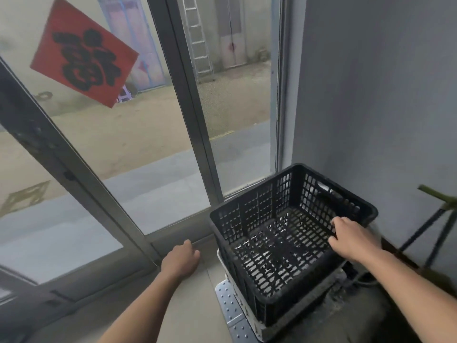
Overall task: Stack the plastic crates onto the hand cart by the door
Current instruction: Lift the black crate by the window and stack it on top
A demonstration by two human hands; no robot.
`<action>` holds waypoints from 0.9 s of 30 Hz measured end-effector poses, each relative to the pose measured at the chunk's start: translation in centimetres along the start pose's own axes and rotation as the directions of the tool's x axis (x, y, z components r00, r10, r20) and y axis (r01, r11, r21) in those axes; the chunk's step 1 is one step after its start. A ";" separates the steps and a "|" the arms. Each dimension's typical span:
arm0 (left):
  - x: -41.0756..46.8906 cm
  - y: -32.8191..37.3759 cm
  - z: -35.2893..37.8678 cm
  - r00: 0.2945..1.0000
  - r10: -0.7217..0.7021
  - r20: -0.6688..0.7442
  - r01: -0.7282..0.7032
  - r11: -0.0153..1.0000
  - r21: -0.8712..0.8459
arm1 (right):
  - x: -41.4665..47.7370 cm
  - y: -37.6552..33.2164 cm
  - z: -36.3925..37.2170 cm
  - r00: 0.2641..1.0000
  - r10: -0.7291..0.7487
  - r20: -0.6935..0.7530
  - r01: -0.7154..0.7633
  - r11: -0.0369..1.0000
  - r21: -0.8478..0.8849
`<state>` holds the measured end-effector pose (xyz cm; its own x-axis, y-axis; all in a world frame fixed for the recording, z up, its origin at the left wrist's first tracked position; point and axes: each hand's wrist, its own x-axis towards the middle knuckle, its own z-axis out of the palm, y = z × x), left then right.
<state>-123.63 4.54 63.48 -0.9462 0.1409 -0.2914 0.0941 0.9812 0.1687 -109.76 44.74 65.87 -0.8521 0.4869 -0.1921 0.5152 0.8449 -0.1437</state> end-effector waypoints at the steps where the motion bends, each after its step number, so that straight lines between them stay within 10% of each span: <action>1: -0.3 0.1 -0.2 1.000 0.004 -0.001 -0.004 1.000 0.008 | -0.3 0.2 0.3 1.000 0.001 0.005 -0.001 1.000 0.004; 27: 11.5 -12.3 -5.6 0.957 0.284 0.055 -0.287 0.956 0.055 | -3.6 -17.6 3.2 0.980 0.200 -0.025 -0.199 0.980 0.027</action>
<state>-137.39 -6.60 63.35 -0.8619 0.4211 -0.2824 0.3790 0.9051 0.1929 -115.48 27.44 66.02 -0.7340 0.6513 -0.1927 0.6769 0.7248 -0.1285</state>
